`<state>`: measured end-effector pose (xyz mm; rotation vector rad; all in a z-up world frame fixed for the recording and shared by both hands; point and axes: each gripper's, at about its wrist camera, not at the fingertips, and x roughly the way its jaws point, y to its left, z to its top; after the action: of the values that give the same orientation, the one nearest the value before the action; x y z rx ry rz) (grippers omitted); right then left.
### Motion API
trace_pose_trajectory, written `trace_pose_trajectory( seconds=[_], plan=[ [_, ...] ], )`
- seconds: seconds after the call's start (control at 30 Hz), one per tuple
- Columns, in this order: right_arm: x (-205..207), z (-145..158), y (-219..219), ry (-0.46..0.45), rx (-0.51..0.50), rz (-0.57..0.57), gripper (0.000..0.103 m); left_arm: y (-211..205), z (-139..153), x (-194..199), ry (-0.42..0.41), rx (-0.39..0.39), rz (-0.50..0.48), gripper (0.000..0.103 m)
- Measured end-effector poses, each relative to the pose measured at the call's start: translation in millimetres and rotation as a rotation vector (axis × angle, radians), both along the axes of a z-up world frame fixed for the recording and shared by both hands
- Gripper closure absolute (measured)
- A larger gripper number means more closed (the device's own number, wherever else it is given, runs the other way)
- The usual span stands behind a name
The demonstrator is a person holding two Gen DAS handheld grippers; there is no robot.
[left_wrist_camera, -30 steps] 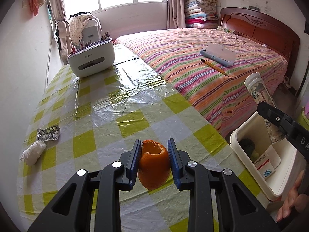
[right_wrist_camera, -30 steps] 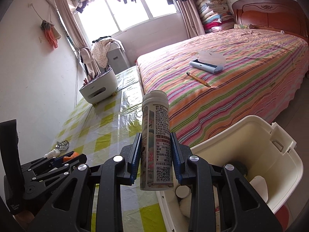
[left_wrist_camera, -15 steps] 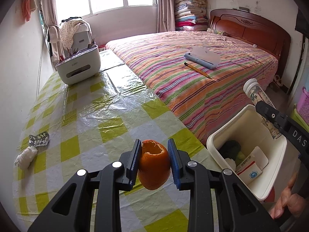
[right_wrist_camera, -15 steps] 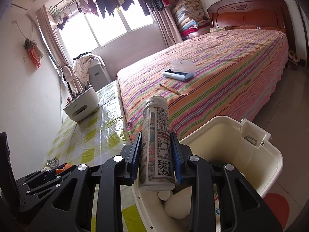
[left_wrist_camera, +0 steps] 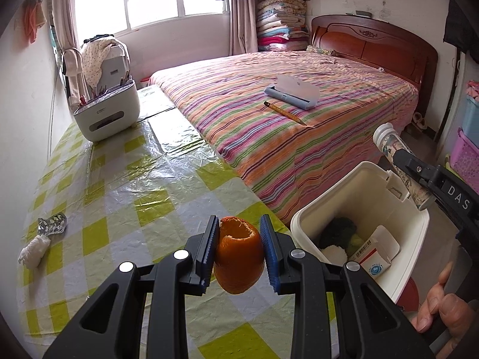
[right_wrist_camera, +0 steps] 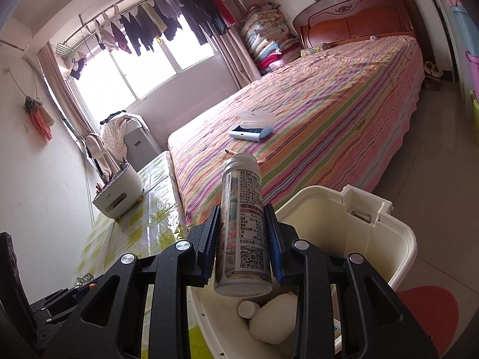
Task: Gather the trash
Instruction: 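Open right tool to drop pill tube while left tool drops orange into bin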
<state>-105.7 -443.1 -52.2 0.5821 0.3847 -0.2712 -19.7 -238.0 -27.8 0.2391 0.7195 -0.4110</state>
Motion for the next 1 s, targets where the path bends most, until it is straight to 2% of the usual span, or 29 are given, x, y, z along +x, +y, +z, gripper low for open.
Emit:
trace_pose_trajectory(
  seconds=[0.13,0.27,0.33,0.5,0.73,0.87,1.0],
  plan=[
    [-5,2,-3,-0.023,0.007,-0.016,0.071,-3,2,-1,0.007,-0.010,-0.010,0.075],
    [-10,2,-7,-0.043,0.017,-0.041,0.051,-6,3,0,0.017,-0.021,-0.018,0.075],
    [-14,3,-8,-0.062,0.022,-0.054,0.050,-9,4,1,0.021,-0.024,-0.024,0.075],
    [-24,5,-15,-0.105,0.034,-0.097,0.033,-21,-1,4,0.048,-0.027,-0.039,0.075],
    [-44,1,-33,-0.187,0.103,-0.168,0.031,-47,-10,9,0.074,-0.014,-0.072,0.075],
    [-56,-5,-46,-0.228,0.157,-0.209,0.027,-59,-16,15,0.099,-0.016,-0.082,0.075],
    [-60,-9,-54,-0.240,0.191,-0.224,0.026,-73,-23,19,0.118,-0.007,-0.092,0.075]
  ],
)
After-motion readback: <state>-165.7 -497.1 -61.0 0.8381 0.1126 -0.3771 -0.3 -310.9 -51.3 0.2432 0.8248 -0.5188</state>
